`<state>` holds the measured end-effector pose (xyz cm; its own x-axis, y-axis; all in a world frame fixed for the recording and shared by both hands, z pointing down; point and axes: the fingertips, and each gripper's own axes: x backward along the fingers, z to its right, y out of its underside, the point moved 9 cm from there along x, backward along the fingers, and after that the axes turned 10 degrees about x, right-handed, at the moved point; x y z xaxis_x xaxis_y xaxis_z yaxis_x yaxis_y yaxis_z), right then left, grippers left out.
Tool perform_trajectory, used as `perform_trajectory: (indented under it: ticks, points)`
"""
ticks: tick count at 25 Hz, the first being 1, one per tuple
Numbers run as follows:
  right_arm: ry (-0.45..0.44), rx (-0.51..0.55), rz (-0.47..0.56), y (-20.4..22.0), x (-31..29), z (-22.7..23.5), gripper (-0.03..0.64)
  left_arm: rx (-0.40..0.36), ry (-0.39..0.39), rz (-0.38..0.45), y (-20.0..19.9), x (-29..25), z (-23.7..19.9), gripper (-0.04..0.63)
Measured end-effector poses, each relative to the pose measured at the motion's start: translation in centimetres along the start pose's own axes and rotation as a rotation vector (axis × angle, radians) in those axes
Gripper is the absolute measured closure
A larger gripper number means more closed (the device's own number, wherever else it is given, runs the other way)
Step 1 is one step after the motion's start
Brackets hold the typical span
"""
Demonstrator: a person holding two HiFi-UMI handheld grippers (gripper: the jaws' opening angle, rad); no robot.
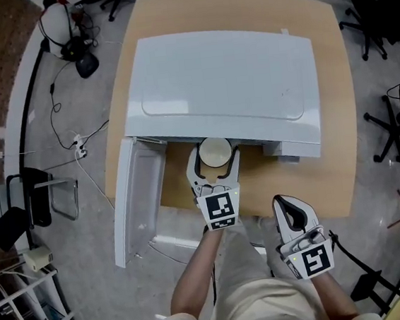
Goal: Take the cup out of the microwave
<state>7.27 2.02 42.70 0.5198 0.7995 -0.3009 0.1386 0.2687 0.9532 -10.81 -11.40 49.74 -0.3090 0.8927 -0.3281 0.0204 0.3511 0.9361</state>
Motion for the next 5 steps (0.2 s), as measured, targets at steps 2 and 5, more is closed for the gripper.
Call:
perform_trajectory:
  ticks: [2,5]
  points:
    - [0.007,-0.002,0.009,-0.3,0.3,0.3,0.611,0.008,-0.010,-0.011,-0.3,1.8,0.2,0.205]
    - [0.023,0.001,0.019,-0.9,1.2,1.5,0.611,0.021,-0.013,-0.022,-0.6,4.1,1.6,0.205]
